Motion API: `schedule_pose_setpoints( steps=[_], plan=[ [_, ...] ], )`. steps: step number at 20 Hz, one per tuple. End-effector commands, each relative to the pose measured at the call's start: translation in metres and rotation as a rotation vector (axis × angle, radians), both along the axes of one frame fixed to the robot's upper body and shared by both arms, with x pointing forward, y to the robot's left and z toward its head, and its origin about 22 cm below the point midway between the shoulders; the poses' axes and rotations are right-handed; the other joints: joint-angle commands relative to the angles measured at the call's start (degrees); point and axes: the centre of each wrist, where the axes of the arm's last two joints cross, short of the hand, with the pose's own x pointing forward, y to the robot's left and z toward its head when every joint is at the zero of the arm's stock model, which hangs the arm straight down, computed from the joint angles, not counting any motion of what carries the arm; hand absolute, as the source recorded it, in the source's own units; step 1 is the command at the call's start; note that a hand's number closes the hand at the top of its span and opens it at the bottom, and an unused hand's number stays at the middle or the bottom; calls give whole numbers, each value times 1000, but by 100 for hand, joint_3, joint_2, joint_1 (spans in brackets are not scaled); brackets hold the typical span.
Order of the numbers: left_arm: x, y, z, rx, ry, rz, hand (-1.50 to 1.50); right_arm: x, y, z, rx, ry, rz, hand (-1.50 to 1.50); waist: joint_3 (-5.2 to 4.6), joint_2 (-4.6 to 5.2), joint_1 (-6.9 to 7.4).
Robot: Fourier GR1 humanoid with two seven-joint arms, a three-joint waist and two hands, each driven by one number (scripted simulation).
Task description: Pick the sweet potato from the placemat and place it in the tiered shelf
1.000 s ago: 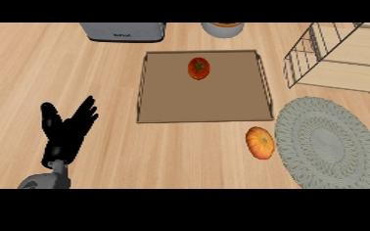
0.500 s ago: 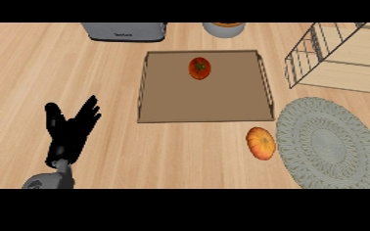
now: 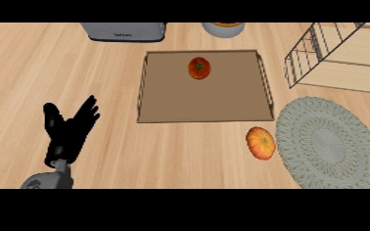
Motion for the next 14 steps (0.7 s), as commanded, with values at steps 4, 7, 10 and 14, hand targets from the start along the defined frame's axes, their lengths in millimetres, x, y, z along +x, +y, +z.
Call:
schedule_pose_setpoints(
  steps=[4,7,10,14],
  plan=[
    [-2,18,2,1,12,9,0,1,-3,7,199,-47,-44,150,-4,-15,-38],
    [3,-1,-2,-5,1,0,0,-2,-14,-3,274,-72,-69,-150,0,20,-8],
    [1,2,0,-5,7,-7,0,-5,-15,13,375,-96,-57,-150,-1,-13,-46],
    [4,0,-2,-8,9,1,0,-11,-22,26,530,-143,-37,-150,1,5,-17]
  ],
)
